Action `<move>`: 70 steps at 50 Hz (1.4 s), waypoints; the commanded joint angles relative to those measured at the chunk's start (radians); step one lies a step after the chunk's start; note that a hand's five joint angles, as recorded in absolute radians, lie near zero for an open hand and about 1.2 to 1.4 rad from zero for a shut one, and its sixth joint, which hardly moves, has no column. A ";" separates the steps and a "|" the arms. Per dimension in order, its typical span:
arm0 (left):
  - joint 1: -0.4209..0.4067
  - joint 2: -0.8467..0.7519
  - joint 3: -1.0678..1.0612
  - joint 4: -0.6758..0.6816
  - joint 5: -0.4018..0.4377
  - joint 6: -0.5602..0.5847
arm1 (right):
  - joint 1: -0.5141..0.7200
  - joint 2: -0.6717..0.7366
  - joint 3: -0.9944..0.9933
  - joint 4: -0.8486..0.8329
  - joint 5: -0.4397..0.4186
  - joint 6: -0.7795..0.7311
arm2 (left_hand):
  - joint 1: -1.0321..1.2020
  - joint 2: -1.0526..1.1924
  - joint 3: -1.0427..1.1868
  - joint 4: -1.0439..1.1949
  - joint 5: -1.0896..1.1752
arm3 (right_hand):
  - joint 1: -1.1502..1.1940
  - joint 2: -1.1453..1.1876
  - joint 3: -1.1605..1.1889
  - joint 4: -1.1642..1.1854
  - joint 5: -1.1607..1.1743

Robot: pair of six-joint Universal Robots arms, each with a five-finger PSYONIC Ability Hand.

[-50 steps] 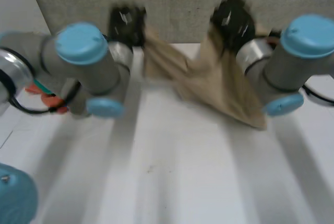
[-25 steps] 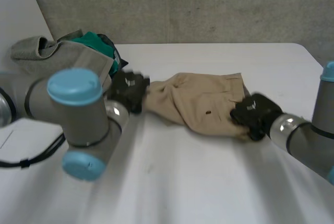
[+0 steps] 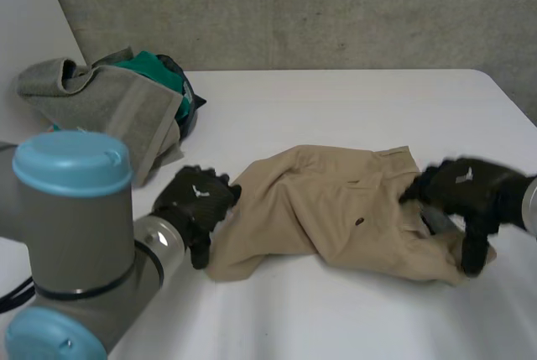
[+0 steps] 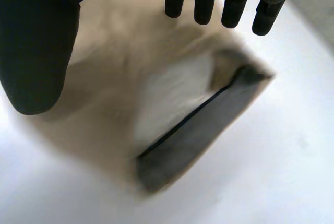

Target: Fold the laundry.

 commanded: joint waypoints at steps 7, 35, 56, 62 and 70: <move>0.101 -0.106 0.261 0.025 0.063 -0.133 | 0.075 0.148 -0.295 -0.052 0.034 0.340 | -0.011 -0.014 -0.012 -0.008 -0.001 | -0.060 -0.029 -0.032 -0.030 -0.046; 0.082 -0.593 0.716 -0.122 0.203 -0.213 | 0.233 0.689 -0.604 -0.224 0.238 0.431 | 0.229 0.226 0.229 0.232 0.239 | 0.084 0.115 0.112 0.114 0.097; 0.091 -0.486 0.897 0.346 -0.037 -0.101 | 0.233 0.565 -0.636 -0.779 0.232 0.391 | 1.119 1.116 1.118 1.122 1.129 | 1.162 1.193 1.190 1.192 1.176; 0.126 -0.372 0.940 0.559 -0.055 -0.139 | 0.235 0.441 -0.599 -1.136 0.237 0.497 | 1.119 1.116 1.118 1.122 1.129 | 1.162 1.193 1.190 1.192 1.176; 0.127 -0.277 0.885 0.490 0.011 -0.221 | 0.242 0.369 -0.595 -1.209 0.219 0.566 | 1.119 1.116 1.118 1.122 1.129 | 1.162 1.193 1.190 1.192 1.176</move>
